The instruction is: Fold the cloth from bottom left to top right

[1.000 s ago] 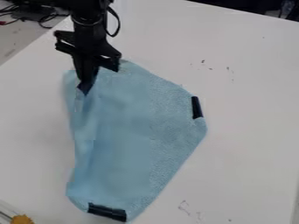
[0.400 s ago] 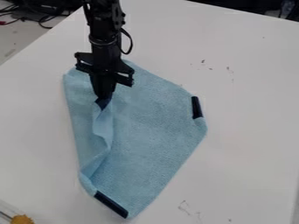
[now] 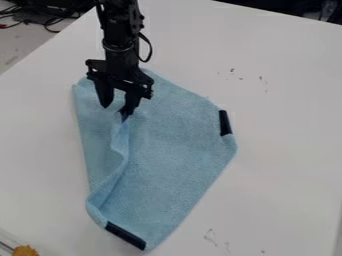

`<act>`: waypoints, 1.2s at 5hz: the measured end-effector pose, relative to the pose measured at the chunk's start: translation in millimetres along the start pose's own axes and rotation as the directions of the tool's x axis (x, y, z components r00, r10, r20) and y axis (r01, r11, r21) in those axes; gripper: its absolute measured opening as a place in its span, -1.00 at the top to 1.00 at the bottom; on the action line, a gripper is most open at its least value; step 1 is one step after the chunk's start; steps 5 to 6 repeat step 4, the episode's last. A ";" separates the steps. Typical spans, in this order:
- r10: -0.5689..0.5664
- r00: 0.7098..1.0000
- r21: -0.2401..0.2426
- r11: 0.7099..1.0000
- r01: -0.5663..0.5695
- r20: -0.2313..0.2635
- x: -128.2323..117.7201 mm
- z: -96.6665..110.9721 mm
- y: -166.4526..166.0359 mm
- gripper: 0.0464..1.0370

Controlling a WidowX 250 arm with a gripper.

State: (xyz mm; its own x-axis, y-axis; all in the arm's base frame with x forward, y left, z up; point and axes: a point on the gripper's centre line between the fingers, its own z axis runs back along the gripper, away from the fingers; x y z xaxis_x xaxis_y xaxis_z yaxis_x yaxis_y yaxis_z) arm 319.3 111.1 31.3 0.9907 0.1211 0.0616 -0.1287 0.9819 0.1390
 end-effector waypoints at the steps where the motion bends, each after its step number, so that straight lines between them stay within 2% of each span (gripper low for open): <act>1: -0.048 0.998 0.016 0.999 0.047 0.033 5.4 17.2 -5.5 -0.94; 4: -0.131 0.987 -0.017 0.991 0.133 0.095 15.2 33.6 -11.3 -0.93; 6: -0.131 0.987 -0.017 0.991 0.133 0.095 15.2 33.6 -11.3 -0.93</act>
